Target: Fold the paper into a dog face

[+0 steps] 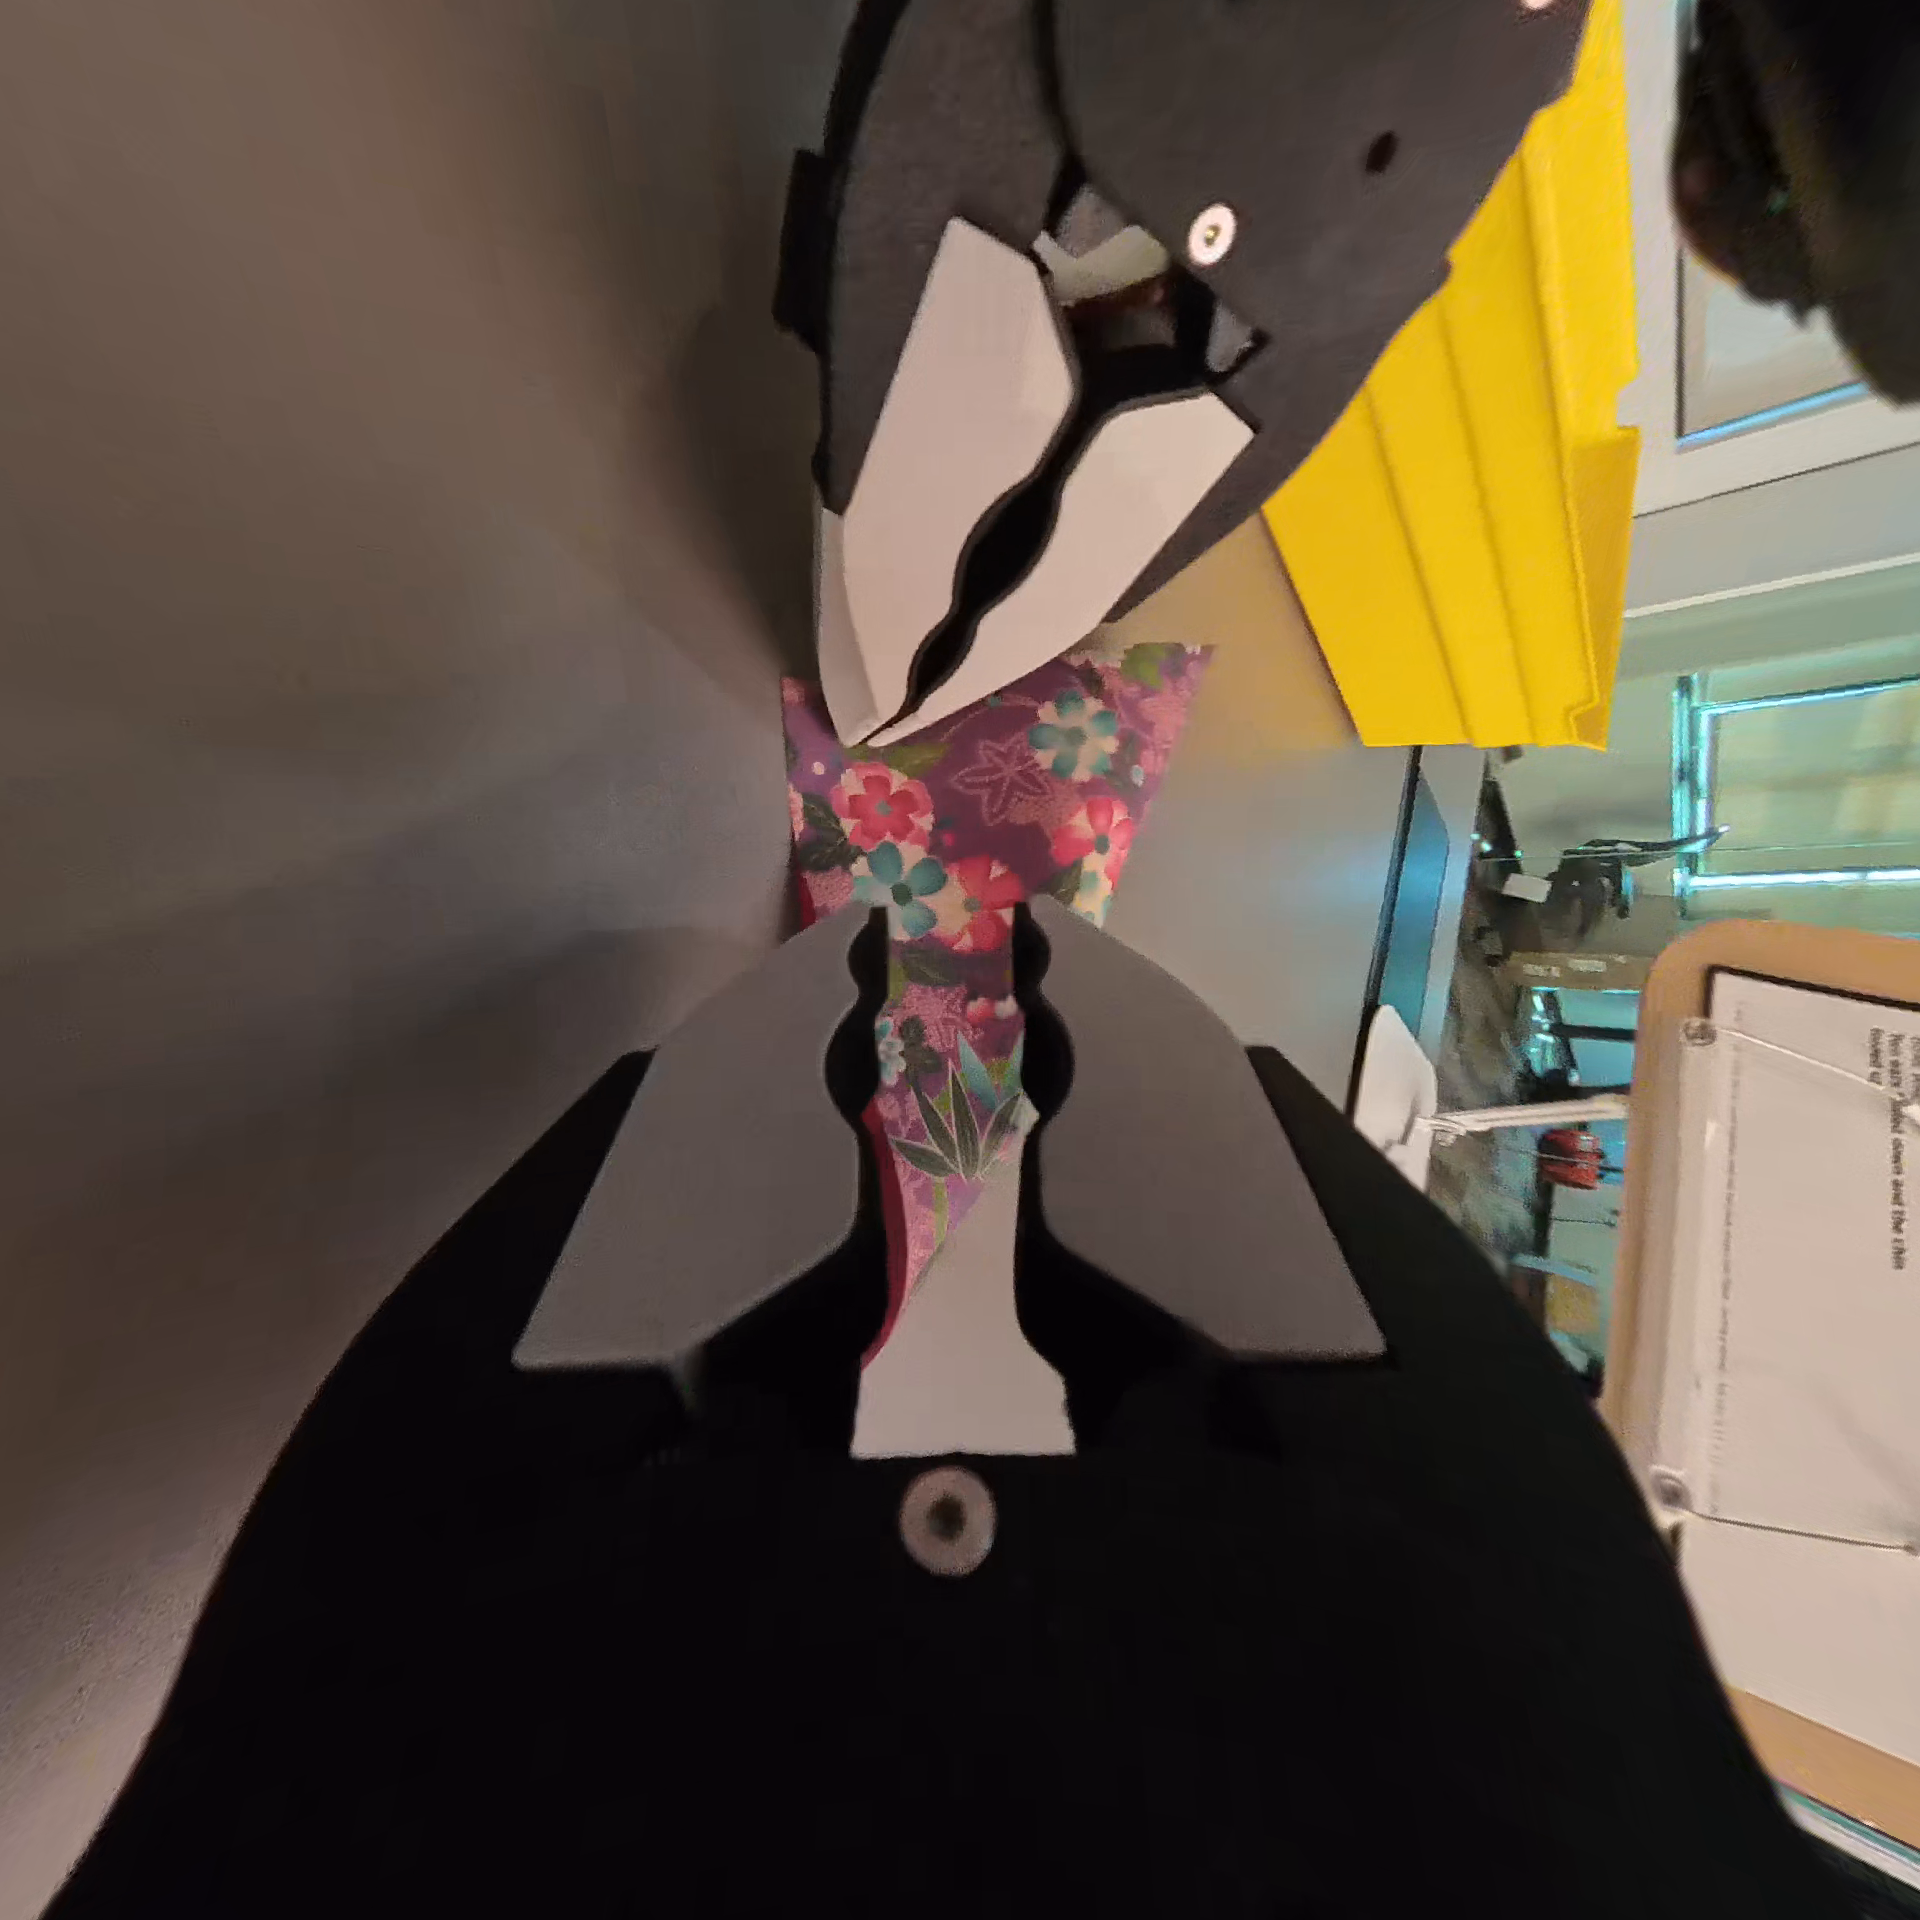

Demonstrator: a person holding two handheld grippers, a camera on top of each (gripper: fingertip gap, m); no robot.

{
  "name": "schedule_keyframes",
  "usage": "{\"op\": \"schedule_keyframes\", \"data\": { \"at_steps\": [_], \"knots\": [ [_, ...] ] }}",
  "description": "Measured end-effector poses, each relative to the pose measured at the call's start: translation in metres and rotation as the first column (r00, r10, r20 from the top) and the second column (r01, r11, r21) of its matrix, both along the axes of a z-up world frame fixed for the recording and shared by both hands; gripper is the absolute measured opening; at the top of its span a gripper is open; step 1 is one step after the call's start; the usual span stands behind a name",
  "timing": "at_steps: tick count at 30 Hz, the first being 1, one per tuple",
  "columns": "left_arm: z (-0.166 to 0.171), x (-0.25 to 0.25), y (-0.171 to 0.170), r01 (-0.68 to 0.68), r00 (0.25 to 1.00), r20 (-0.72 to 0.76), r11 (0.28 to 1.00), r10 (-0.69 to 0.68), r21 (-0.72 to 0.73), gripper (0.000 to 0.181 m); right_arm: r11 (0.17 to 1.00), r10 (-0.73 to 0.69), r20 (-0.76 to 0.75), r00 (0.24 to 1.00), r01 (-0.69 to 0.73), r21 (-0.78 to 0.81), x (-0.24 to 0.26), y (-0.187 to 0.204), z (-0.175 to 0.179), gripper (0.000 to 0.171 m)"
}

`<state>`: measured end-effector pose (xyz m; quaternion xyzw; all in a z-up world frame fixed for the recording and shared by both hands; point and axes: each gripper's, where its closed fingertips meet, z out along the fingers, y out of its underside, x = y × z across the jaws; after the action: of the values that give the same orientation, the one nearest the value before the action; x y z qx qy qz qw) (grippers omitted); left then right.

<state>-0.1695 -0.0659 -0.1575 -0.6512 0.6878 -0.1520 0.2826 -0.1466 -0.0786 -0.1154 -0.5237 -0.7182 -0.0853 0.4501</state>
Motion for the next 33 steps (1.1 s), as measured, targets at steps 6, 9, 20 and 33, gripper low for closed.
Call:
{"op": "schedule_keyframes", "data": {
  "at_steps": [6, 9, 20, 33],
  "knots": [
    [0.000, 0.000, 0.000, -0.002, 1.000, 0.016, 1.000, 0.002, -0.008, 0.001, 0.991, -0.090, -0.080, 0.993, 0.082, -0.105, 0.015, 0.011, -0.001, 0.042],
    [0.000, 0.000, 0.000, -0.003, 1.000, 0.025, 1.000, 0.003, -0.011, 0.000, 0.971, -0.161, -0.160, 0.974, 0.128, -0.201, 0.022, 0.013, 0.004, 0.050],
    [0.001, 0.000, 0.000, 0.000, 0.999, 0.050, 0.999, 0.001, -0.032, 0.000, 0.874, -0.440, -0.186, 0.879, 0.371, -0.314, 0.063, 0.016, -0.006, 0.059],
    [0.001, -0.001, -0.001, 0.006, 0.997, 0.071, 0.993, 0.002, -0.119, 0.000, 0.859, -0.454, -0.309, 0.836, 0.318, -0.400, 0.063, 0.028, -0.017, 0.045]
  ]
}}
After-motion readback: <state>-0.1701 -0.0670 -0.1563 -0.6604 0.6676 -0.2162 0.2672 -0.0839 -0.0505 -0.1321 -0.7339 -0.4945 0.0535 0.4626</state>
